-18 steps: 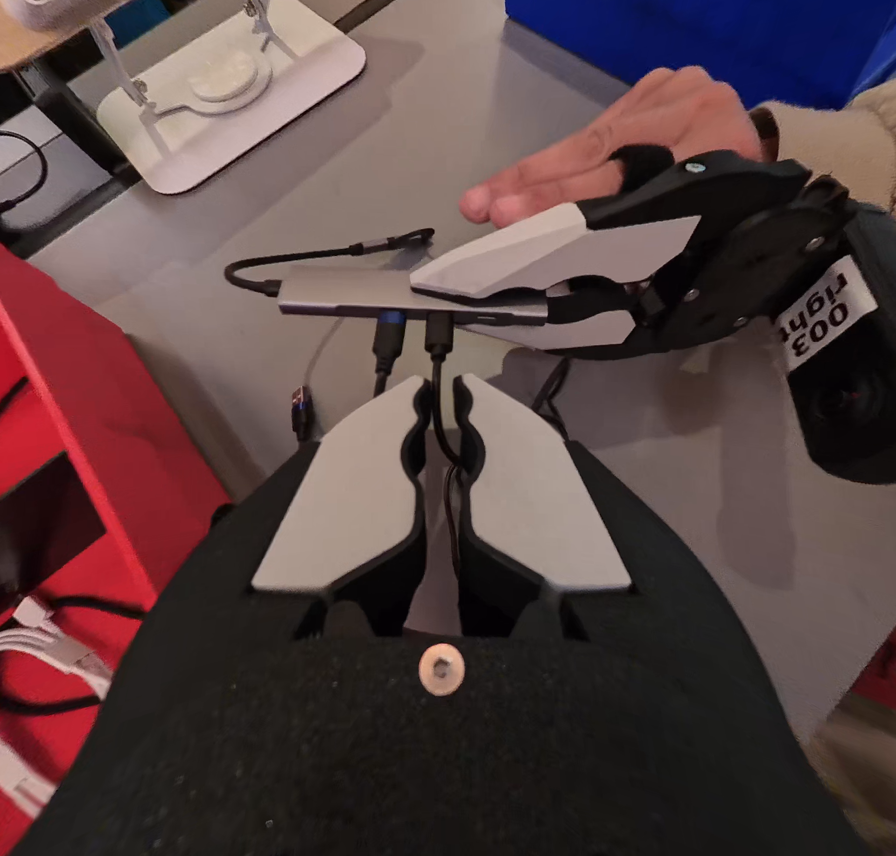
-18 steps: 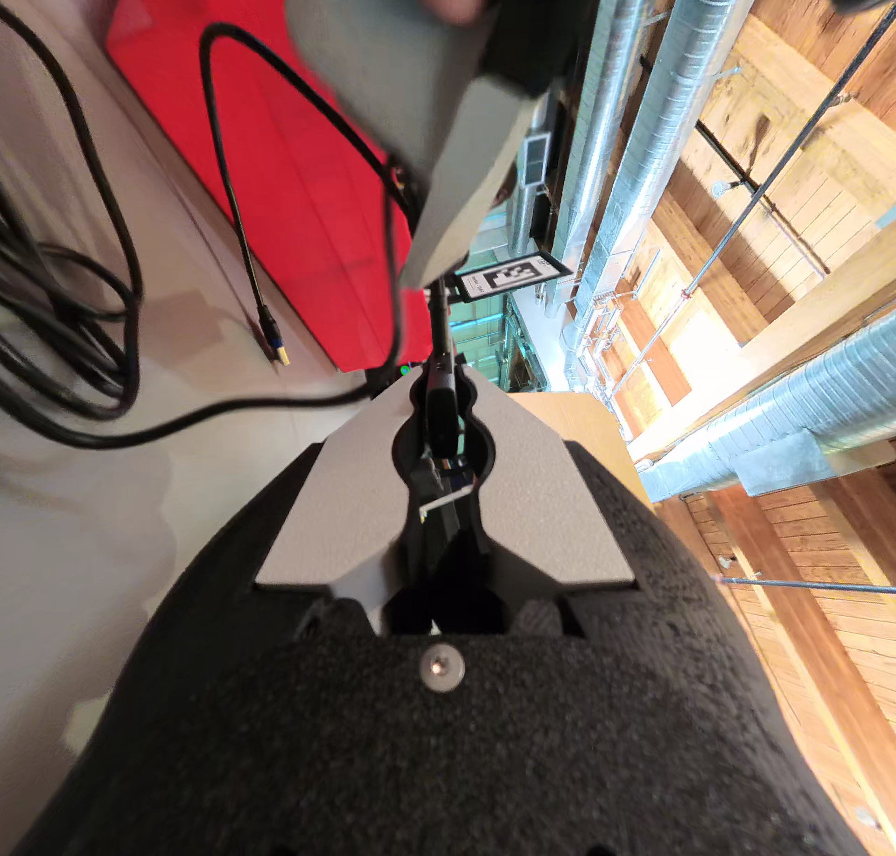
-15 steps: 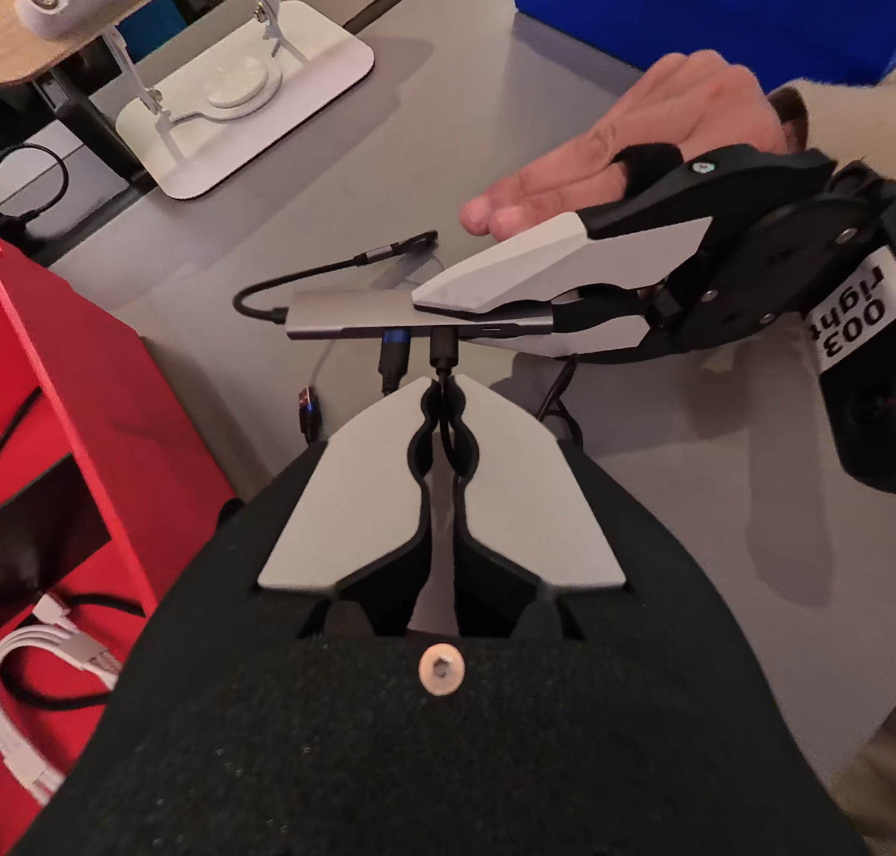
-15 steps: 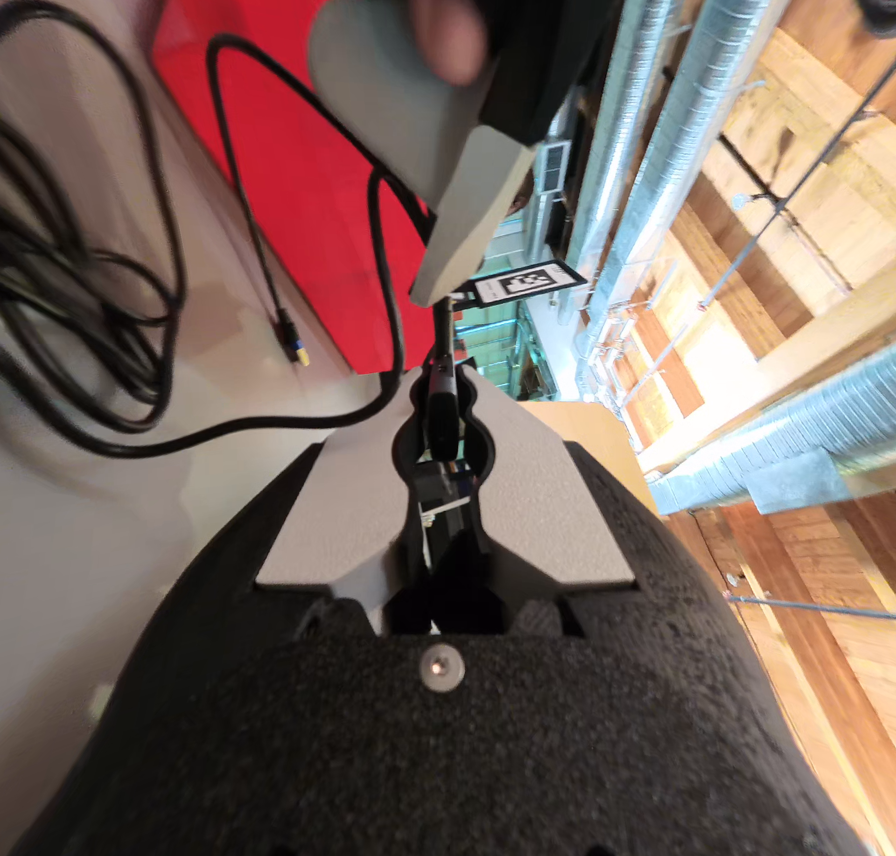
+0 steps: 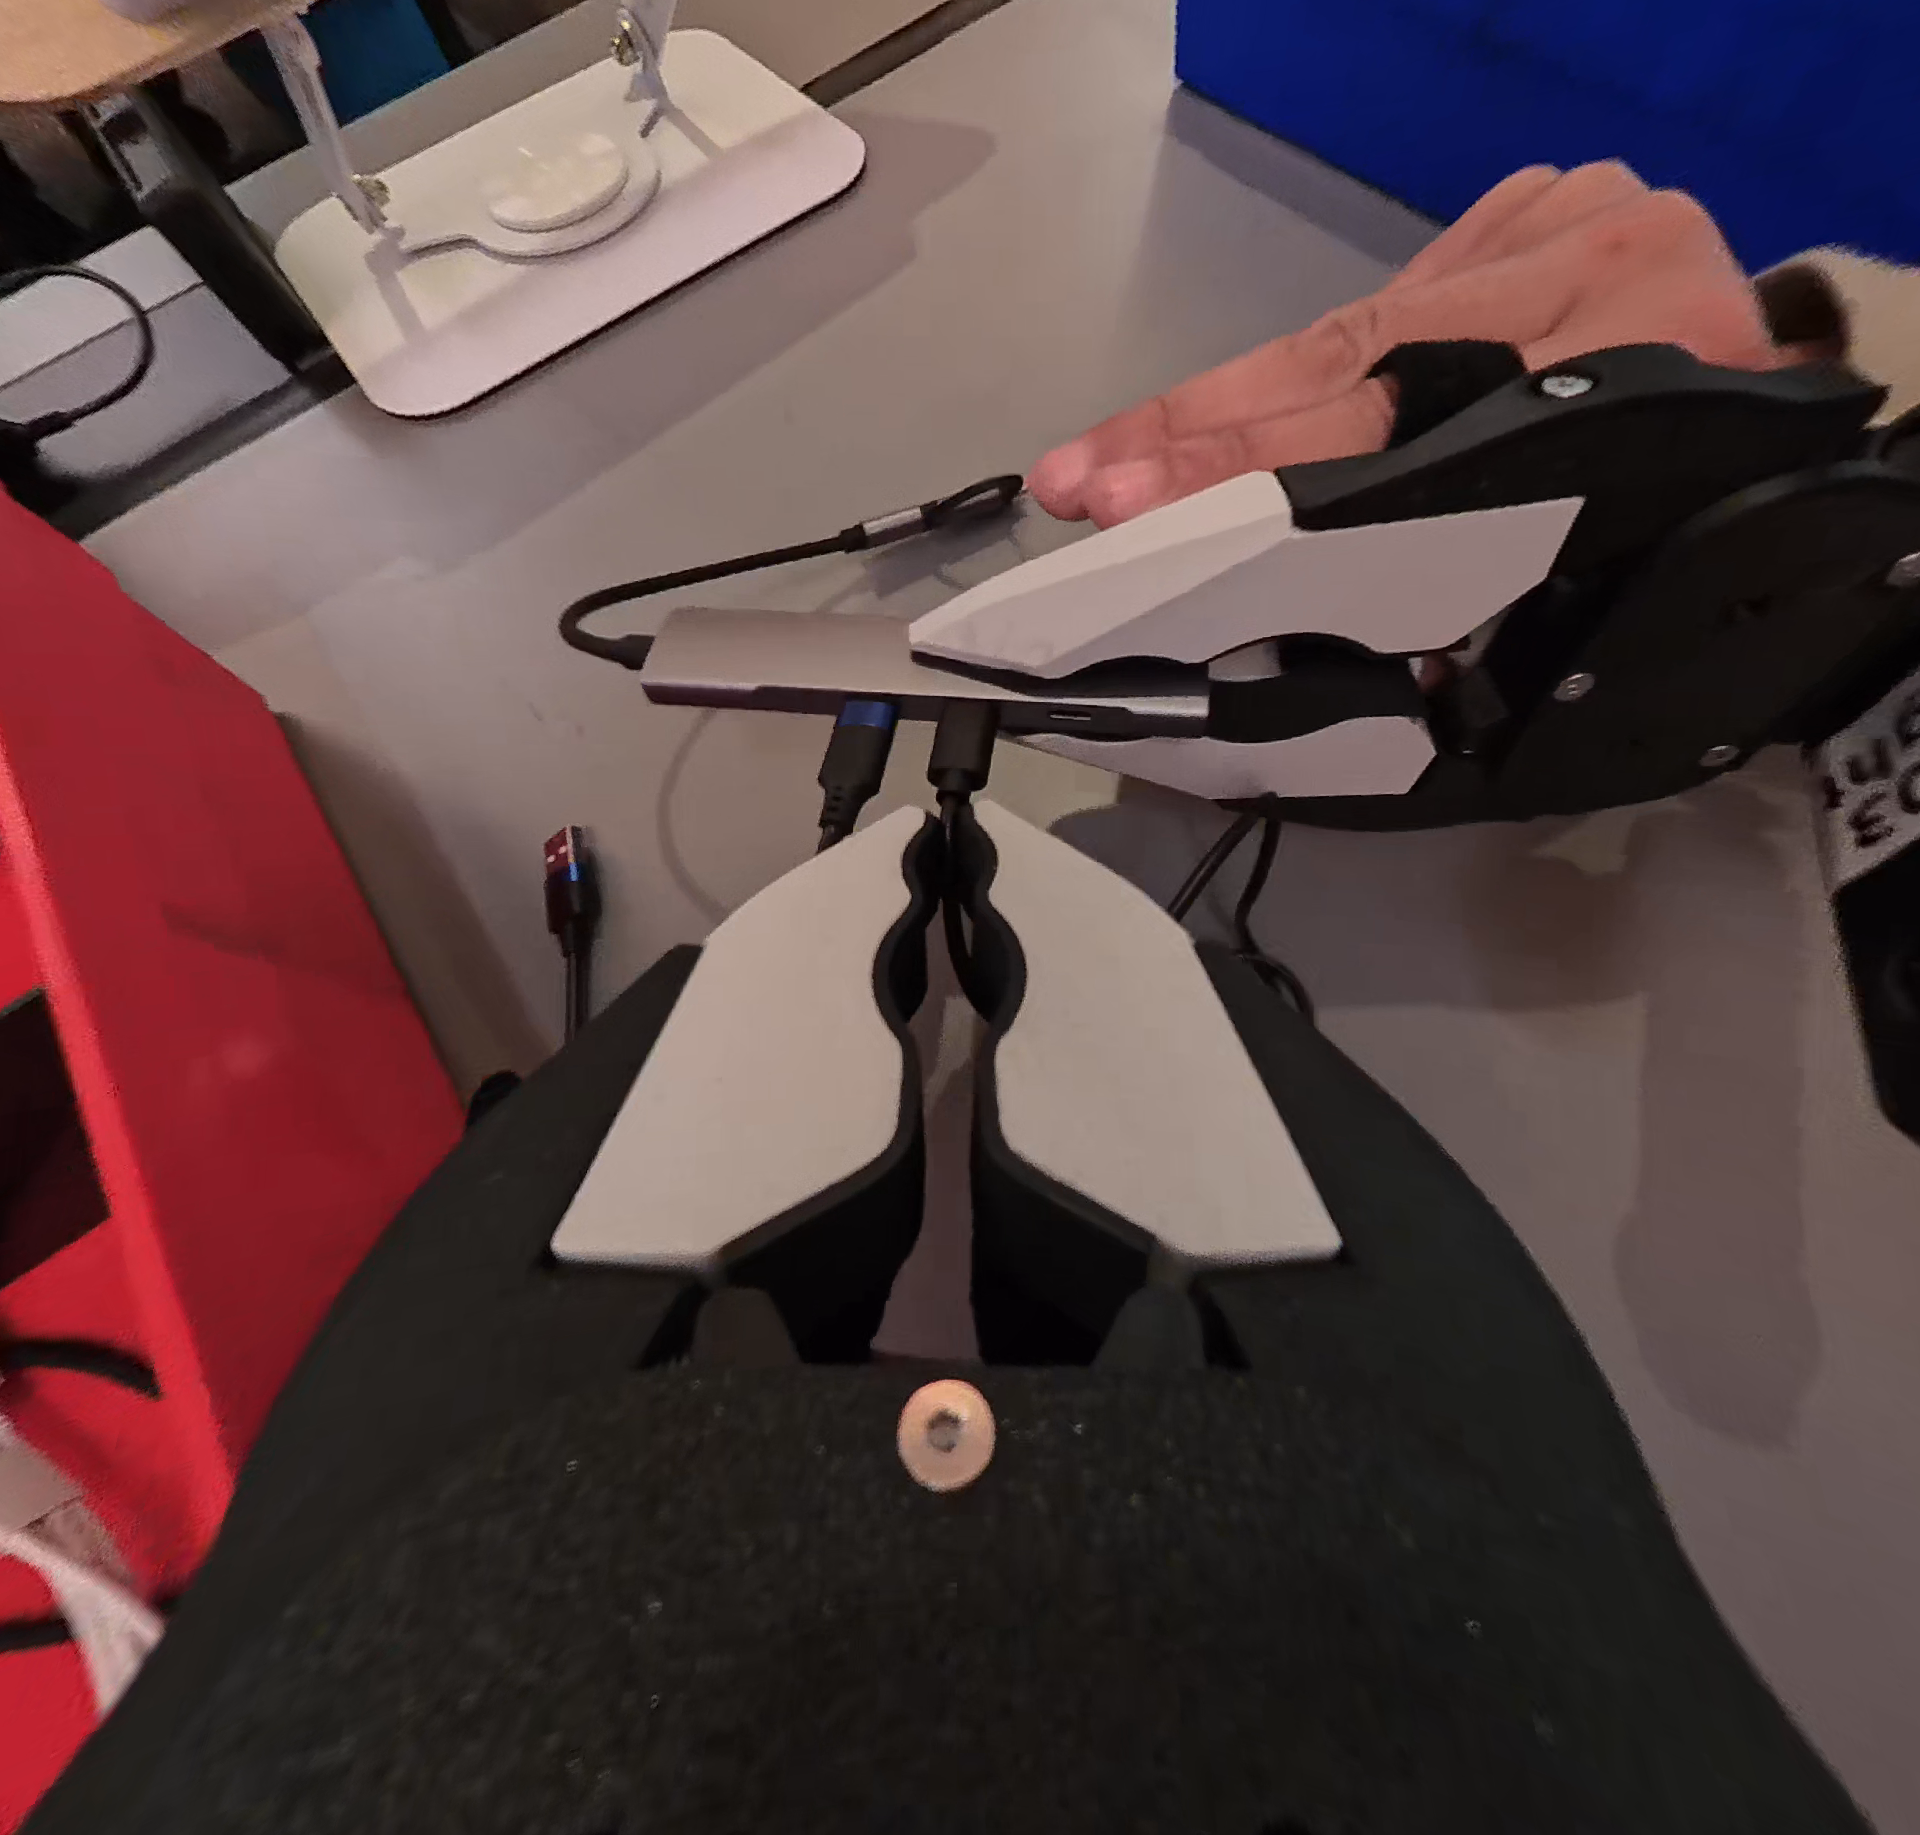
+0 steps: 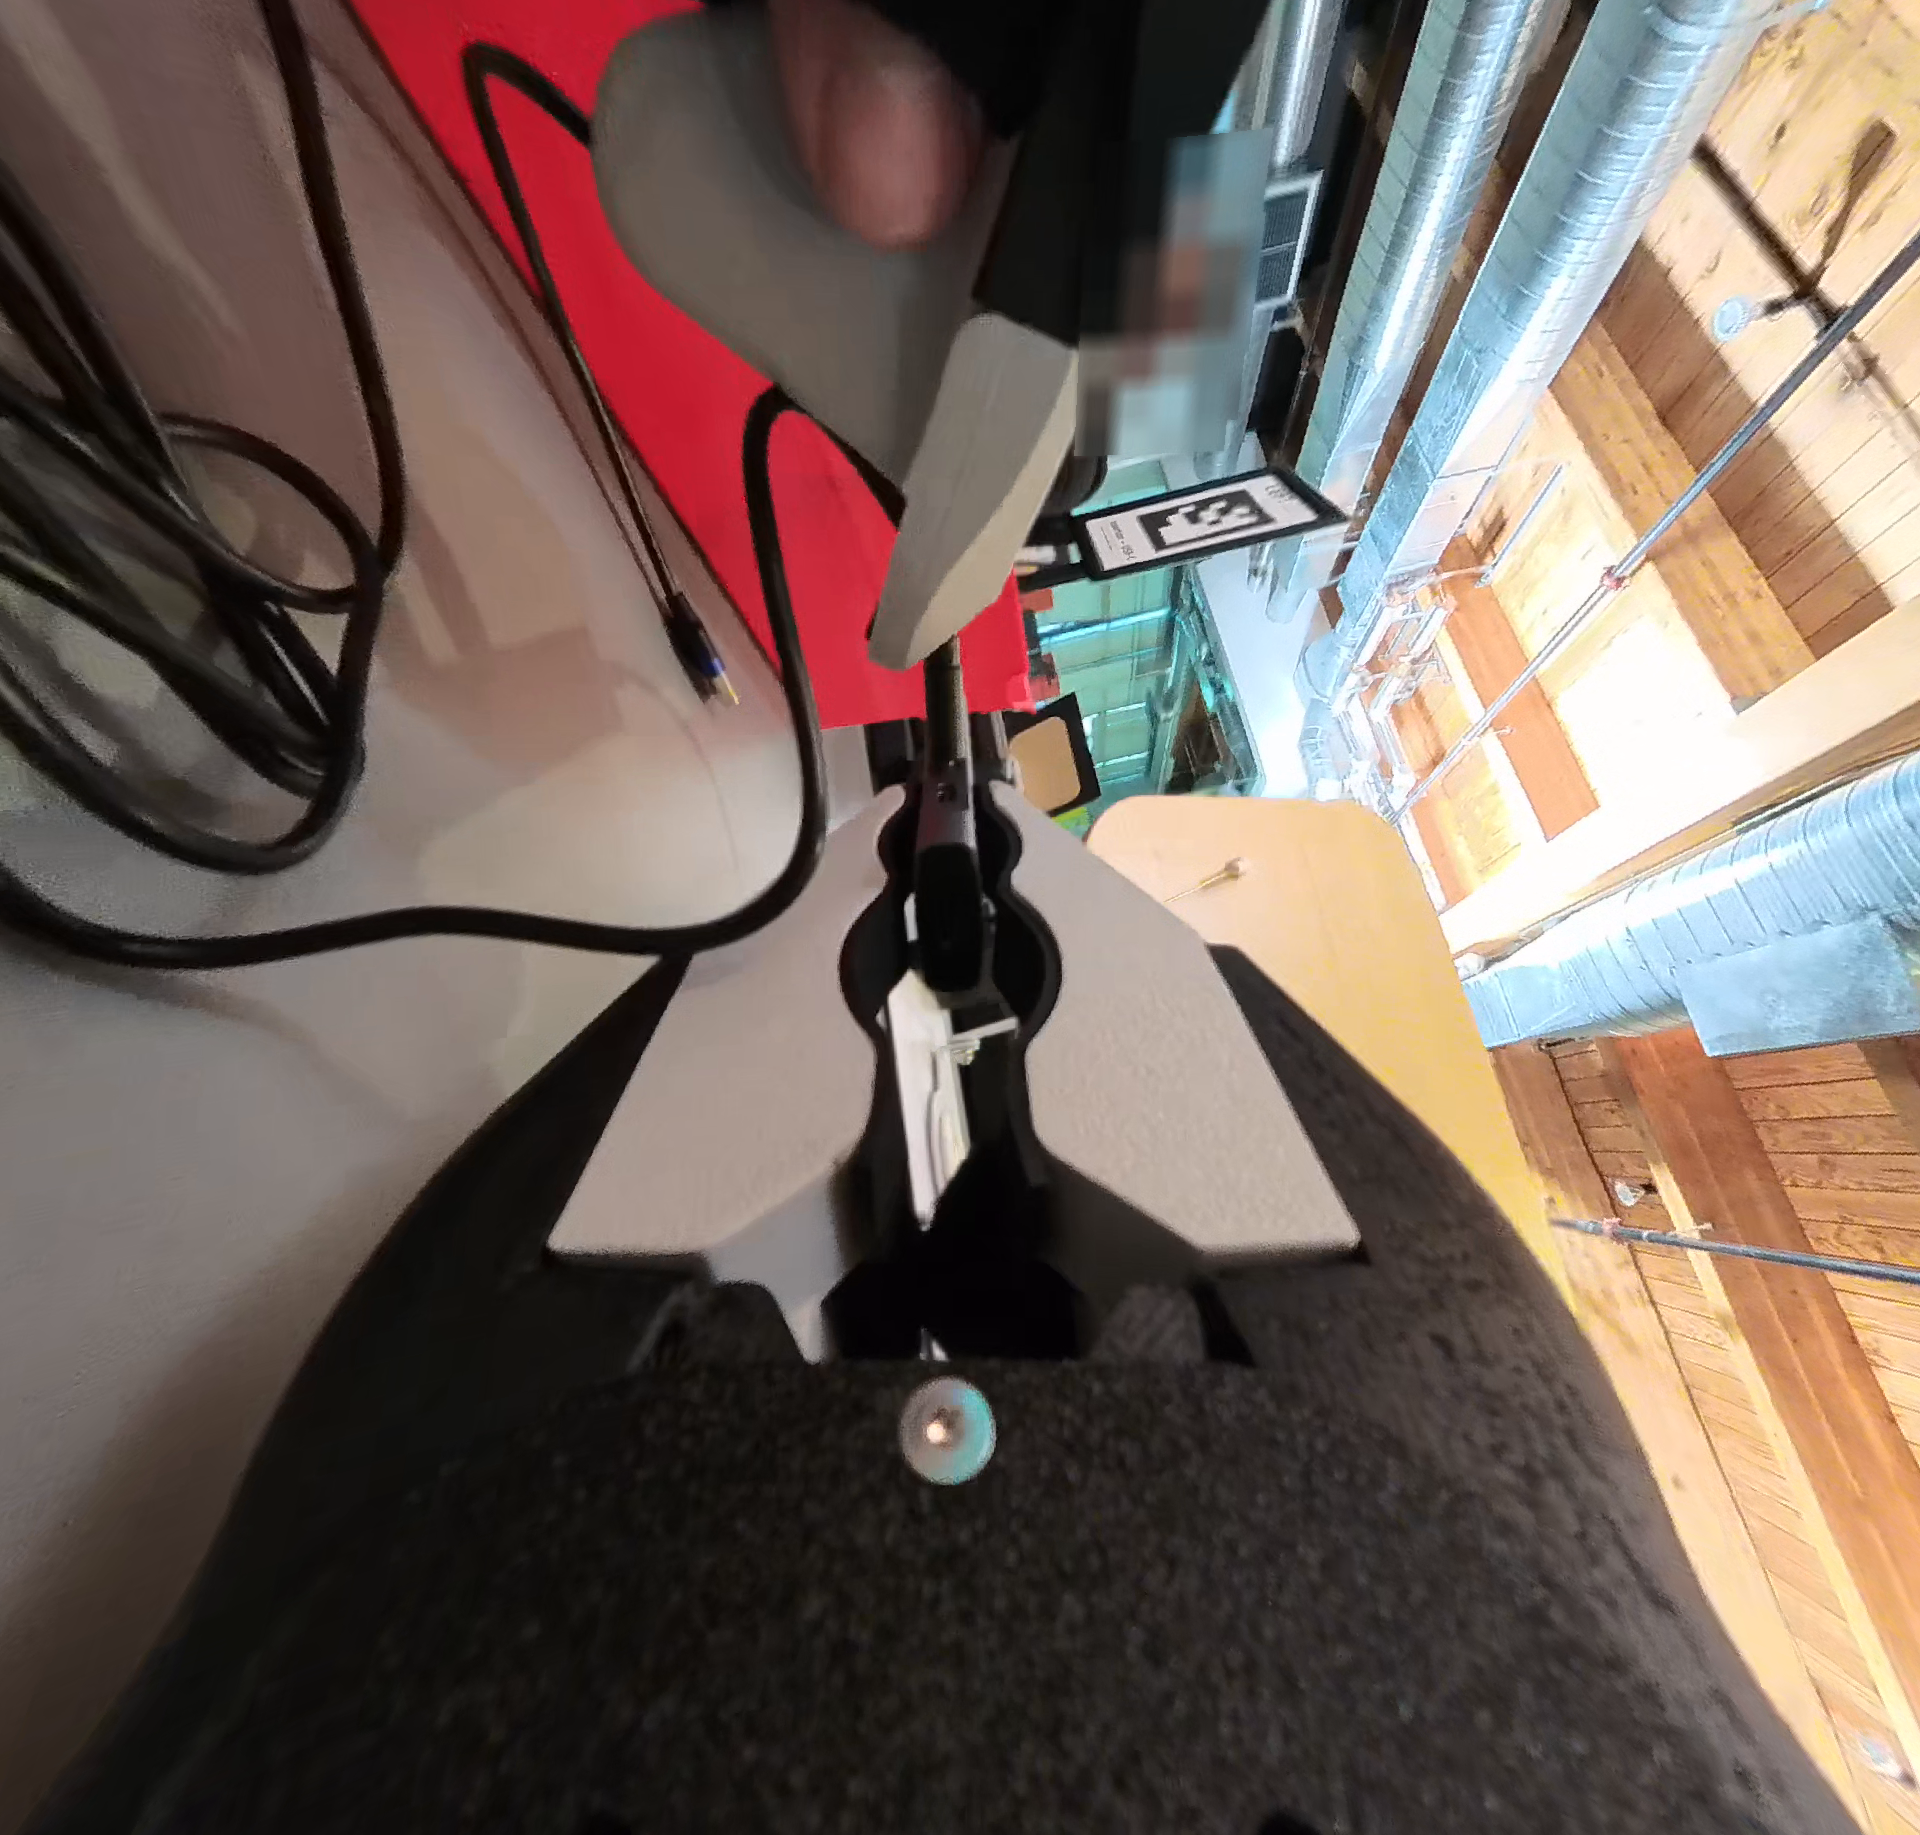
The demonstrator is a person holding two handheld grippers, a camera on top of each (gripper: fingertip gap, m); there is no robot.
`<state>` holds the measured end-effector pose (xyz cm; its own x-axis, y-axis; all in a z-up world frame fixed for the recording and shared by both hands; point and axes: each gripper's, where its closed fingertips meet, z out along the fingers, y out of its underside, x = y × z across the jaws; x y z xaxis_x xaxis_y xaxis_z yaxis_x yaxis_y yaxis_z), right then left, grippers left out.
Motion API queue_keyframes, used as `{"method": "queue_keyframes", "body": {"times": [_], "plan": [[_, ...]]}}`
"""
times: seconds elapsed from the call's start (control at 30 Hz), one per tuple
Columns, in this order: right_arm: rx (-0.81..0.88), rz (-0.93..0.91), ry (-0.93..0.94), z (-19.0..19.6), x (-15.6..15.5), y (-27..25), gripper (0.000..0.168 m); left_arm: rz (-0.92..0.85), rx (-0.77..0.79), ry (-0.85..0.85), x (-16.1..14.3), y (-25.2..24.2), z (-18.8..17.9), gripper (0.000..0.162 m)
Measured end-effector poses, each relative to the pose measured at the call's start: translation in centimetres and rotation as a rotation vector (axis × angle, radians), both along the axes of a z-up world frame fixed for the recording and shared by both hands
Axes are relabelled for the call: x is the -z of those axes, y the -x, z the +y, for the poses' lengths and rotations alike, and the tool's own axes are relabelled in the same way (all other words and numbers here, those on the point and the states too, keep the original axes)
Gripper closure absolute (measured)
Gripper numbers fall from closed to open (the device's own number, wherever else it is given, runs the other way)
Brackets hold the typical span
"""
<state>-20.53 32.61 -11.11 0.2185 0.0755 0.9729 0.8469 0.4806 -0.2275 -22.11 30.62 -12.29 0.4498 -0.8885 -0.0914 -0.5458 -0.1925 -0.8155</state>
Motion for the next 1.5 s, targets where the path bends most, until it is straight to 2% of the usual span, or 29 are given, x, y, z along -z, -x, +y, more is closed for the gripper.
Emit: {"method": "queue_keyframes", "body": {"times": [0.1,0.2,0.27,0.33,0.47,0.63,0.87,0.9,0.93,1.0,1.1,1.17,1.23,1.3,1.4,1.5], "plan": [[-0.017,-0.008,-0.074,-0.6,-0.9,0.1,0.161,-0.091,-0.002,0.024,-1.1,0.3,-0.5,0.156],[-0.032,-0.043,-0.102,-0.8,-0.7,0.3,0.161,-0.113,-0.02,-0.03,-2.0,1.3,-0.5,0.145],[-0.033,-0.048,-0.115,-0.9,-0.8,0.2,0.16,-0.104,-0.025,-0.037,-2.5,1.8,-0.1,0.144],[-0.052,-0.028,-0.114,-1.2,-1.0,0.3,0.16,-0.108,-0.028,-0.03,-2.8,2.1,0.2,0.144],[-0.074,-0.014,-0.13,-1.7,-1.4,0.7,0.16,-0.057,0.049,0.038,-1.4,1.8,-0.4,0.15],[-0.084,0.022,-0.095,-1.7,-1.5,0.5,0.161,-0.034,0.041,-0.012,-1.4,1.6,-0.2,0.16],[-0.079,0.006,-0.042,-1.2,-0.7,0.6,0.161,-0.054,0.039,0.036,-0.9,1.7,0.2,0.159],[-0.082,0.032,-0.019,-1.1,-0.8,0.5,0.161,-0.08,0.017,0.051,-1.4,1.9,0.3,0.153],[-0.073,0.071,0.012,-0.9,-0.9,0.2,0.16,-0.123,-0.024,0.045,-2.5,2.5,0.6,0.135],[-0.045,0.192,0.12,-0.1,-1.6,-0.8,0.16,-0.193,-0.071,0.047,-4.7,4.3,0.1,0.127],[0.007,0.456,0.299,1.4,-4.6,-2.7,0.16,-0.293,-0.114,0.094,-5.6,8.1,-2.3,0.126],[0.03,0.592,0.497,2.2,-6.4,-3.5,0.16,-0.324,-0.12,0.147,-3.8,10.2,-4.7,0.128],[0.06,0.688,0.614,2.8,-9.2,-4.5,0.16,-0.293,-0.119,0.147,-1.0,12.1,-6.4,0.13],[0.11,0.724,0.738,3.2,-11.6,-5.4,0.16,-0.242,-0.153,0.148,1.2,13.5,-7.0,0.131],[0.176,0.758,0.829,3.6,-16.3,-7.5,0.16,-0.255,-0.125,0.158,0.6,13.3,-7.2,0.131],[0.29,0.734,0.783,4.3,-21.9,-11.2,0.16,-0.226,-0.072,0.184,1.4,12.9,-8.0,0.133]]}}
